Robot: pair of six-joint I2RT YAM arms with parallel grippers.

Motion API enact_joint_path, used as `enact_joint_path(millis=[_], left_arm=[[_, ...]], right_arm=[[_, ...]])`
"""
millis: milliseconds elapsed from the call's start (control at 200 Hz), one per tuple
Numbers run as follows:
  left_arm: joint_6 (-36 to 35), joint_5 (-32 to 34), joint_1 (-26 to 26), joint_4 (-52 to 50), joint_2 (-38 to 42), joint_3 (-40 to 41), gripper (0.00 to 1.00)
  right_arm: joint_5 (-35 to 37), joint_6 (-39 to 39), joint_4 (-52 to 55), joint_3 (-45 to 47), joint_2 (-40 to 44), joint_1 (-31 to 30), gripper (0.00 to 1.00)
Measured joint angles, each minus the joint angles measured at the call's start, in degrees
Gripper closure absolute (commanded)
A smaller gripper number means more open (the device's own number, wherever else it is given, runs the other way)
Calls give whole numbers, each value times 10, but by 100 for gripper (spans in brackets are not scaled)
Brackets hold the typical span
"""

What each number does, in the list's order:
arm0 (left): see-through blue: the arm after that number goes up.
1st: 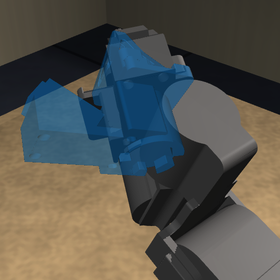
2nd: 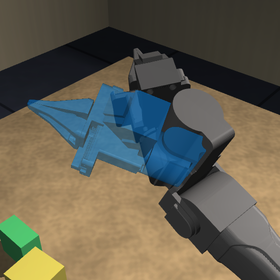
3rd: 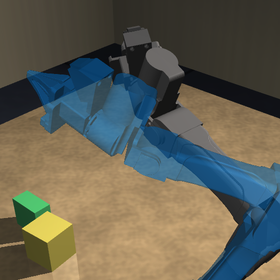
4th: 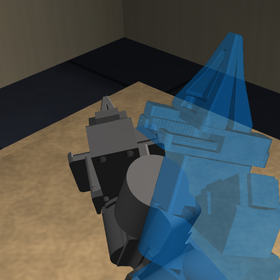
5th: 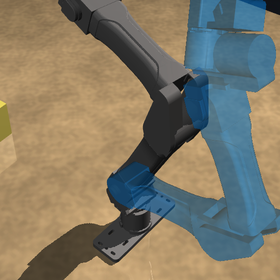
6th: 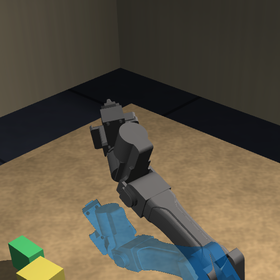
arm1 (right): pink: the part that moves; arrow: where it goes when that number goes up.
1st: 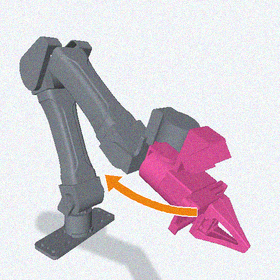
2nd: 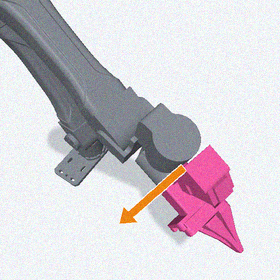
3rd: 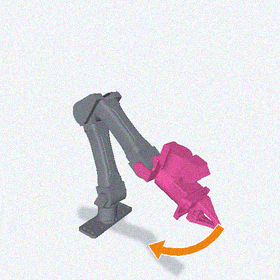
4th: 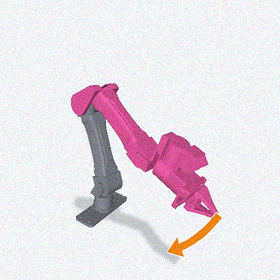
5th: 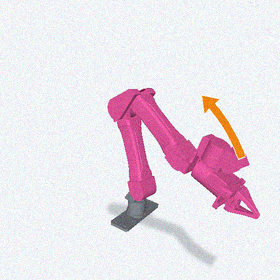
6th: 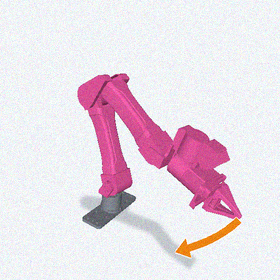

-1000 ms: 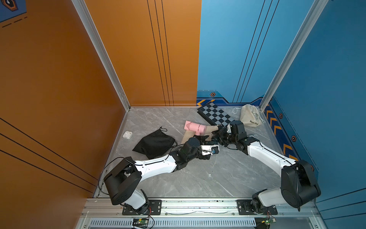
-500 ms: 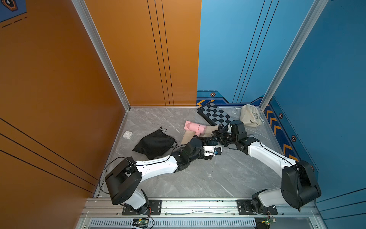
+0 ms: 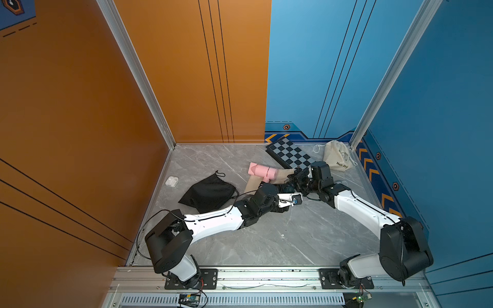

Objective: Pack away hair dryers
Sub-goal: Fold the hair dryer.

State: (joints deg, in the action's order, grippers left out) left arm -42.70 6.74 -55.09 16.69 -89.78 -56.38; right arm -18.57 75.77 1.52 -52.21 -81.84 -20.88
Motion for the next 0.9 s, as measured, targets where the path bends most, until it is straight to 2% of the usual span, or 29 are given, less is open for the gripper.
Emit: enact_joint_path(millis=[60, 170, 245, 355, 520, 661, 761, 901], left_arm=[[8, 2, 0, -3, 0, -2, 63], [44, 2, 6, -5, 0, -3, 65], [76, 1, 22, -5, 0, -3, 70], [127, -4, 53, -16, 1, -9, 70], [201, -22, 100, -25, 11, -15, 69], [267, -48, 138, -40, 25, -28, 69], [311, -73, 162, -54, 37, -43, 69], [368, -123, 196, -80, 57, -59, 69]], right_arm=[[1, 0, 0, -1, 0, 0, 55], [-11, -3, 0, -1, 10, -4, 39], [-20, -6, 0, -1, 28, -9, 32], [-26, -10, -5, -1, 53, -9, 26], [-26, -15, -6, -1, 69, -7, 24], [-23, -52, -1, 11, 93, 4, 25], [-10, -125, 26, 17, 109, 24, 25], [33, -277, 76, 3, 110, 26, 25]])
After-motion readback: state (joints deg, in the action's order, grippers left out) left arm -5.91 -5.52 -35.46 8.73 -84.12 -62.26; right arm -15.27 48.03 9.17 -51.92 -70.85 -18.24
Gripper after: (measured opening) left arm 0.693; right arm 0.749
